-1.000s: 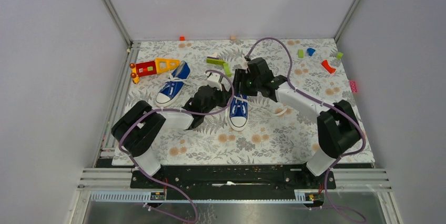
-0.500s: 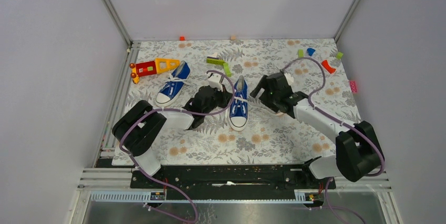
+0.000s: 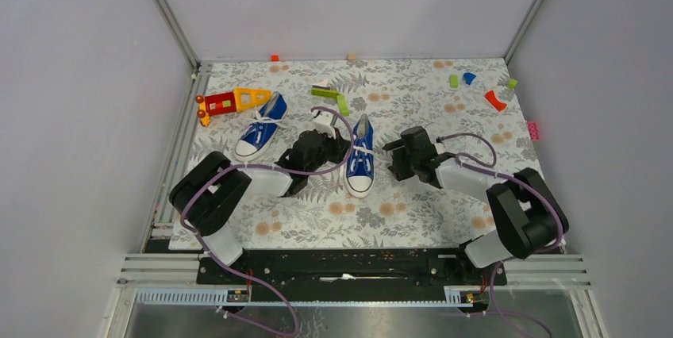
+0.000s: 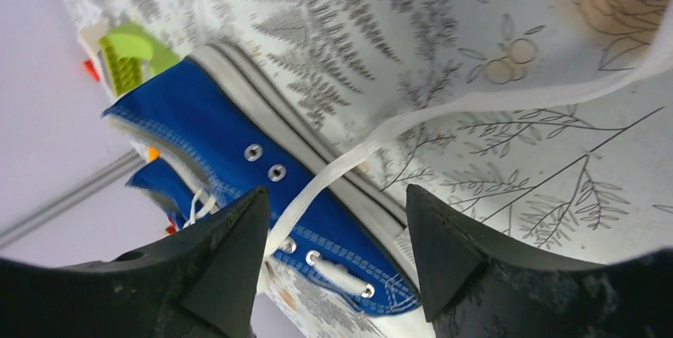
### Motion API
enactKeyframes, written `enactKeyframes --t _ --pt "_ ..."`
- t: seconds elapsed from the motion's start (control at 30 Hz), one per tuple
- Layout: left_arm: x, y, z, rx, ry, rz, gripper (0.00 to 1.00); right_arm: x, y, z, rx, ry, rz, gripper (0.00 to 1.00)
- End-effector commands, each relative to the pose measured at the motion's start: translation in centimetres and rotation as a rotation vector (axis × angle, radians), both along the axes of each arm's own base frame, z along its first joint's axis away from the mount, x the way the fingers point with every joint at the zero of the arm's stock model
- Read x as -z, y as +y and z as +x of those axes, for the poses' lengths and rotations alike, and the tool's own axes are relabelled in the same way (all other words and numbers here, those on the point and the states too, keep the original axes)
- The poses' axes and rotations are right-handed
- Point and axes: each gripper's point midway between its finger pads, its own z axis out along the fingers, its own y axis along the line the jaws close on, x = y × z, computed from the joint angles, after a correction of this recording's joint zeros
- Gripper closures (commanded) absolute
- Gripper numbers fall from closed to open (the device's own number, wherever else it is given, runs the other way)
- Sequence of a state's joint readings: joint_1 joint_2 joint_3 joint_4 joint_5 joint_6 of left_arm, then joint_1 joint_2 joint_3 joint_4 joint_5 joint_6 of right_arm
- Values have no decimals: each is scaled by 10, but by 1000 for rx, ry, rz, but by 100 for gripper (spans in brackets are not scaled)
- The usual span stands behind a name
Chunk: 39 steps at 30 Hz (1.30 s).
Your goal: Tie the shoes
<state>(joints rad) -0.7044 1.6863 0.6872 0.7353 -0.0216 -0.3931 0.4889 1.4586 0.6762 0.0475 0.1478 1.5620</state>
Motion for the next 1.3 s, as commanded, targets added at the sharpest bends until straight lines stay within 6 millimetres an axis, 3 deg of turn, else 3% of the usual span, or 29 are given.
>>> enactKeyframes --t 0.0,0.53,0.7,0.77,0.87,0.93,1.07,1.27 --pt "-22 -8 2 17 -57 -66 100 3 -1 18 139 36 62 30" --pt "-17 -12 3 29 -35 -55 100 42 -30 20 212 196 -137 44" --pt "-15 -12 4 26 -27 -48 100 48 -41 15 143 273 -252 89" --pt "-14 -12 4 26 -25 -45 100 51 -50 10 137 301 -286 100" --pt "-13 -12 4 25 -21 -43 100 40 -68 15 116 262 -343 100" --pt "-9 -9 8 1 -8 -27 100 21 -81 24 103 189 -389 100" --pt "8 4 20 -119 71 35 100 2 -102 31 40 132 -431 100" --pt "21 17 28 -229 136 61 100 13 -110 21 -1 165 -460 100"
